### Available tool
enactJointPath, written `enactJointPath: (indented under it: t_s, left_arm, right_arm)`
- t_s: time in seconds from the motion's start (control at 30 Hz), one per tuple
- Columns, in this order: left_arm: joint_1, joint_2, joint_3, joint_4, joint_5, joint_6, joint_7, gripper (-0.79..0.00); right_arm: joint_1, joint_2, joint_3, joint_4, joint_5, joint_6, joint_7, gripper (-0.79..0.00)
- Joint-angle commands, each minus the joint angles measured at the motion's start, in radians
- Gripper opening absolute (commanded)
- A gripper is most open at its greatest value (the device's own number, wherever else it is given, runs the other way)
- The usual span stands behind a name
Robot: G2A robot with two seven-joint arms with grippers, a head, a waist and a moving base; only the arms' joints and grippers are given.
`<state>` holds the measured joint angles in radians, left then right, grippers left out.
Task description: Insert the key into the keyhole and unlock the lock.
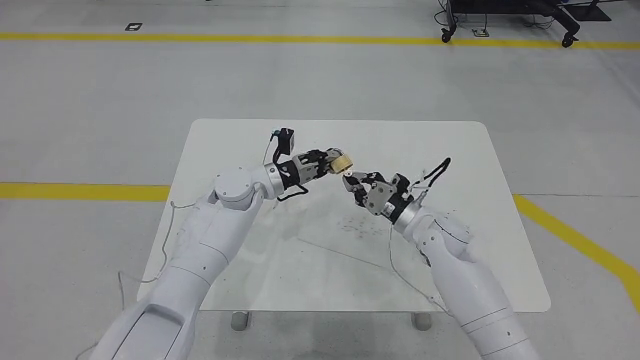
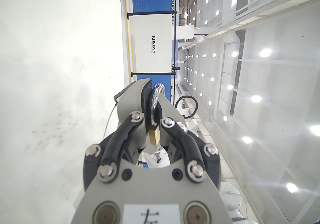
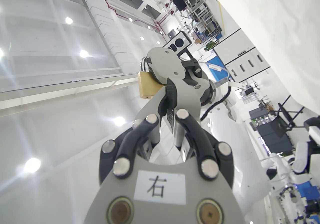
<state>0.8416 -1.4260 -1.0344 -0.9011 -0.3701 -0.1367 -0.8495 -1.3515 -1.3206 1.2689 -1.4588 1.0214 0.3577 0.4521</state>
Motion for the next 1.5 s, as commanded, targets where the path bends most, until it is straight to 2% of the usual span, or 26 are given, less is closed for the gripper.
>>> enactJointPath:
  t_s: [0.0,0.07,0.1,0.13,0.17,0.2,0.23,0.3,0.67,0.93,1.07,1.1,1.33,1.47]
  left_arm:
    - [0.0,0.0,0.0,-0.001,0.003,0.002,0.001,-0.785]
    - [0.001,0.0,0.0,-0.001,0.002,0.003,0.003,-0.785]
    - [0.001,0.001,-0.002,-0.002,0.001,0.003,0.005,-0.785]
    - [0.001,0.001,-0.003,-0.002,0.0,0.003,0.007,-0.785]
    - [0.001,0.001,-0.005,-0.001,-0.001,0.004,0.013,-0.785]
    - [0.001,0.001,-0.007,-0.001,-0.001,0.005,0.018,-0.785]
    - [0.002,0.001,-0.009,-0.002,-0.004,0.005,0.021,-0.785]
    - [0.003,0.002,-0.01,-0.003,-0.005,0.007,0.023,-0.785]
    - [0.007,0.003,-0.012,-0.01,-0.004,0.006,0.025,-0.785]
    - [0.009,0.002,-0.011,-0.012,-0.008,0.007,0.024,-0.785]
    - [0.009,0.002,-0.009,-0.013,-0.007,0.003,0.017,-0.785]
    - [0.009,0.002,-0.009,-0.014,-0.008,0.002,0.015,-0.785]
    - [0.009,0.003,-0.009,-0.015,-0.008,-0.007,0.007,-0.785]
    - [0.01,0.003,-0.009,-0.018,-0.003,-0.026,0.004,-0.785]
  right_arm:
    - [0.005,0.002,0.005,0.006,-0.01,0.002,0.0,-0.785]
    - [0.003,0.004,0.003,-0.005,-0.061,-0.025,-0.028,-0.785]
    - [-0.001,0.004,0.0,-0.013,-0.074,-0.035,-0.032,-0.754]
    - [-0.005,0.005,0.0,-0.02,-0.089,-0.048,-0.043,-0.699]
    - [-0.009,0.006,-0.001,-0.03,-0.105,-0.061,-0.054,-0.585]
    - [-0.015,0.006,-0.002,-0.042,-0.115,-0.068,-0.056,-0.517]
    - [-0.021,0.007,-0.001,-0.052,-0.12,-0.075,-0.055,-0.48]
    - [-0.032,0.008,0.003,-0.069,-0.131,-0.087,-0.055,-0.465]
    - [-0.057,0.011,-0.01,-0.124,-0.177,-0.104,-0.075,-0.573]
    - [-0.049,0.007,-0.038,-0.112,-0.174,-0.097,-0.082,-0.573]
    - [-0.039,0.005,-0.043,-0.095,-0.155,-0.098,-0.089,-0.711]
    - [-0.037,0.004,-0.043,-0.092,-0.149,-0.099,-0.09,-0.779]
    - [-0.029,0.002,-0.038,-0.075,-0.093,-0.088,-0.07,-0.785]
    - [-0.025,-0.001,-0.027,-0.044,0.028,-0.038,-0.003,-0.785]
